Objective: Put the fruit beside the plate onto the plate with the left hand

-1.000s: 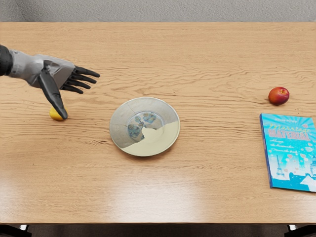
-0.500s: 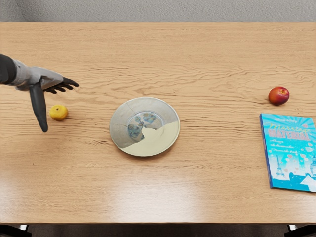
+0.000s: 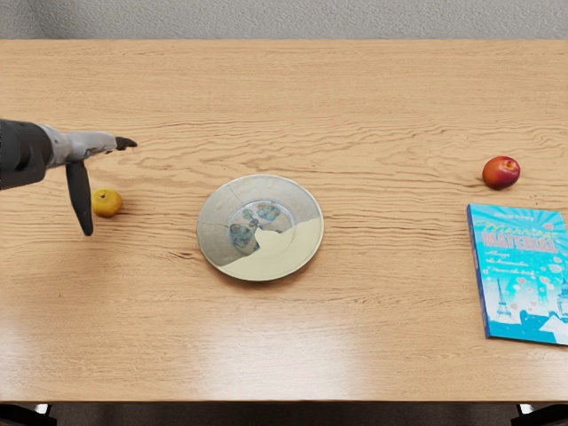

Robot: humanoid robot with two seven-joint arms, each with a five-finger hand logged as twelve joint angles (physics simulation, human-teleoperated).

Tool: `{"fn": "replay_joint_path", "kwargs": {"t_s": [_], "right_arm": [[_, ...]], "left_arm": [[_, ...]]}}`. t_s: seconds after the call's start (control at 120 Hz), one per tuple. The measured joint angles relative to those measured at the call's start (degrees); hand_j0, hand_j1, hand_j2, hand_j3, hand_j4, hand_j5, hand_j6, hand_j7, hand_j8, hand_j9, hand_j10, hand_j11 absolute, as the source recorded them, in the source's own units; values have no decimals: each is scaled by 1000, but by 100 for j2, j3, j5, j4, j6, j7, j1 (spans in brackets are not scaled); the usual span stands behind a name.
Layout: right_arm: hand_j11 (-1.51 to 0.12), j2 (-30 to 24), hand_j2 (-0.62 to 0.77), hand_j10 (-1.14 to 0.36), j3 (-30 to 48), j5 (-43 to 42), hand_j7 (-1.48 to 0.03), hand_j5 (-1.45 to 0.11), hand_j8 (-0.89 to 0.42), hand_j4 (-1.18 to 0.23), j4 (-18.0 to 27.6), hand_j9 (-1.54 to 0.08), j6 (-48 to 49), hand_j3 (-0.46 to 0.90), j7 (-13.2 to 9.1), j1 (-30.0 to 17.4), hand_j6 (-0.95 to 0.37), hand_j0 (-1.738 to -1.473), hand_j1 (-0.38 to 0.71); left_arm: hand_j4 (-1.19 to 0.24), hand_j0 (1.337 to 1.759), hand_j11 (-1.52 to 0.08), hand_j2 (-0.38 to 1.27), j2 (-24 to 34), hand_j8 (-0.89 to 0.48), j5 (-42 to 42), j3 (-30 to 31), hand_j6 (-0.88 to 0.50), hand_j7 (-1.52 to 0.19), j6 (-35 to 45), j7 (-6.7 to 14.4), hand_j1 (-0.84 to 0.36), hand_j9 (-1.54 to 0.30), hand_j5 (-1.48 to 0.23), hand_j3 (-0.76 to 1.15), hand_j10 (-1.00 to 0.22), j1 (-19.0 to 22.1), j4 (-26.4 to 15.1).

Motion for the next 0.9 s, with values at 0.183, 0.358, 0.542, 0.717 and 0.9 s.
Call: {"fn": "replay_joint_path", "kwargs": {"t_s": [0.183,0.358,0.542,0.717,0.9], "right_arm": [[-35,0,-5,-27,-5,0,-35,-35,-27,-27,-6,-35,-1,0,0,0,-27,-1658,-317],[-34,0,-5,-26,-8,0,-34,-34,-26,-27,-22,-34,-1,0,-1,0,-27,-1658,-317],[-35,0,-5,-27,-9,0,-35,-35,-27,-27,-26,-35,-1,0,0,-2,-27,-1658,-317],[-35,0,-5,-27,-9,0,-35,-35,-27,-27,-26,-35,-1,0,0,-3,-27,-1658,-317],[-35,0,-6,-27,-9,0,-35,-35,-27,-27,-26,-35,-1,0,0,-3,-27,-1658,-317]], "left_arm": [[-5,1658,0,2,-265,-6,498,4,-7,-1,373,0,349,0,-1,0,-5,354,-17],[-5,1658,0,2,-293,-6,686,-3,-7,-1,656,0,349,0,-1,0,-5,466,8],[-5,1658,0,2,-408,-6,787,6,-7,-1,984,0,349,0,-1,0,-5,702,143],[-5,1658,0,2,-424,-7,1183,10,-7,-1,1371,0,349,0,-1,0,-5,889,249],[-5,1658,0,2,-554,-6,1326,36,-7,-1,1510,0,349,0,-1,0,-5,965,478]]}}
